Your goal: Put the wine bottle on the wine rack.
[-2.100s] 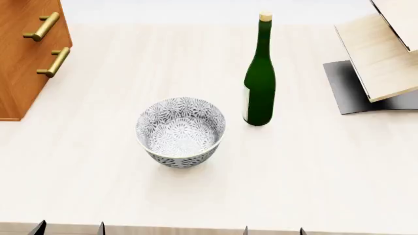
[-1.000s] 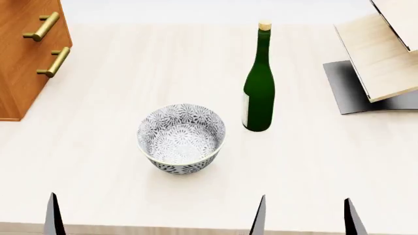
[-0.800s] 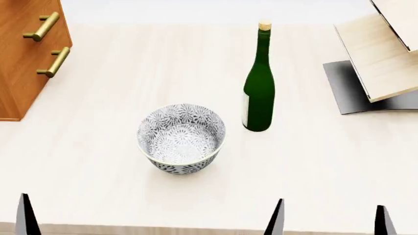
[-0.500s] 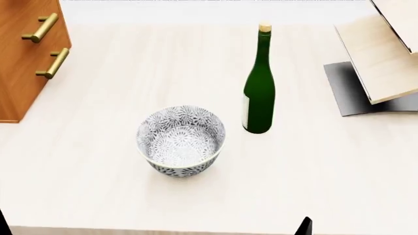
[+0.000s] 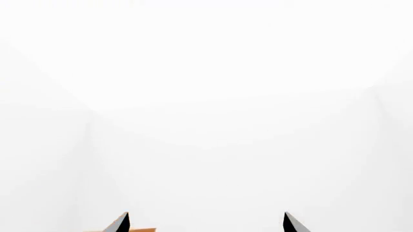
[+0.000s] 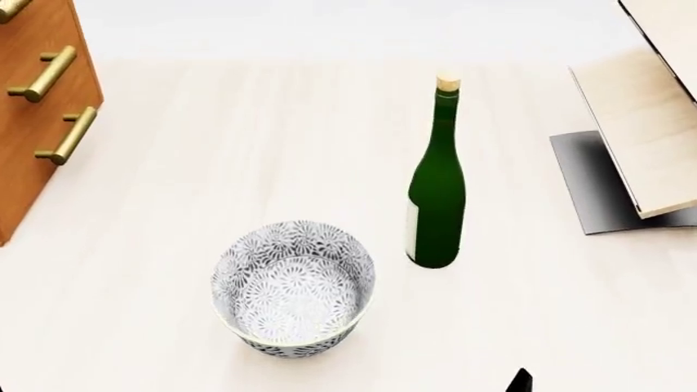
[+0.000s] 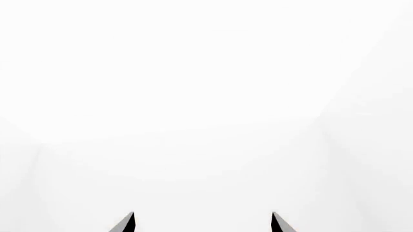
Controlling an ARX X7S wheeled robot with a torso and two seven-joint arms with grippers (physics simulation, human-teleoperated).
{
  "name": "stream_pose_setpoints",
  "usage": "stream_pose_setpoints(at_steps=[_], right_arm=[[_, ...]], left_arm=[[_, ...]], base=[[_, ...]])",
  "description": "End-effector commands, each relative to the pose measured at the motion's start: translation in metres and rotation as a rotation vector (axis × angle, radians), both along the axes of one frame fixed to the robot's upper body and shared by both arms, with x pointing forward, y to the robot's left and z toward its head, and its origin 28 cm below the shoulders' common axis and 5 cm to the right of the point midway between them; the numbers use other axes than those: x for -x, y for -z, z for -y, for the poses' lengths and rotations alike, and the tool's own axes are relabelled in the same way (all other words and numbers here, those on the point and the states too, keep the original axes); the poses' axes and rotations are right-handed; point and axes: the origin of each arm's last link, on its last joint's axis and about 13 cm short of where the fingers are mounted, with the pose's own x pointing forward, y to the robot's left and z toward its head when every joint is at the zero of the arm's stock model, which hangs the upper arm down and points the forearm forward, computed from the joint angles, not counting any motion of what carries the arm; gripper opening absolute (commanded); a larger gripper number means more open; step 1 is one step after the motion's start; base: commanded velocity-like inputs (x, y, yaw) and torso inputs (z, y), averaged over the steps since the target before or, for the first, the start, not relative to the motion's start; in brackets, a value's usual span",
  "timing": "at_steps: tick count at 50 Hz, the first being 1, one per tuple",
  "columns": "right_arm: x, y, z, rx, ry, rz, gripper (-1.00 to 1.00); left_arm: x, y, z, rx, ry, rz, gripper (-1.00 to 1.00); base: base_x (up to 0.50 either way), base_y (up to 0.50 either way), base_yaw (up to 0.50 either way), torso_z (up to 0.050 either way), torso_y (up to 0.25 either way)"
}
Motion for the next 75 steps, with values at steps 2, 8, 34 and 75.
stream_pose_setpoints(at_steps=[2, 8, 34, 75], right_arm=[[-0.001, 0.001, 0.000, 0.000, 0.003, -0.005, 1.00], [-0.001, 0.001, 0.000, 0.000, 0.004, -0.010, 1.00], [-0.002, 0.001, 0.000, 0.003, 0.012, -0.023, 1.00], [-0.013, 0.011, -0.003, 0.034, 0.007, -0.161, 1.00]], left_arm=[[0.000, 0.000, 0.000, 0.001, -0.001, 0.003, 1.00], [0.000, 0.000, 0.000, 0.000, -0.003, 0.003, 1.00], [0.000, 0.000, 0.001, 0.002, -0.004, 0.006, 1.00], [0.000, 0.001, 0.000, 0.007, -0.008, 0.004, 1.00]], base=[[0.25, 0.00, 0.00, 0.000, 0.000], [0.25, 0.00, 0.00, 0.000, 0.000], [0.26, 0.00, 0.00, 0.000, 0.000], [0.13, -0.02, 0.00, 0.000, 0.000]])
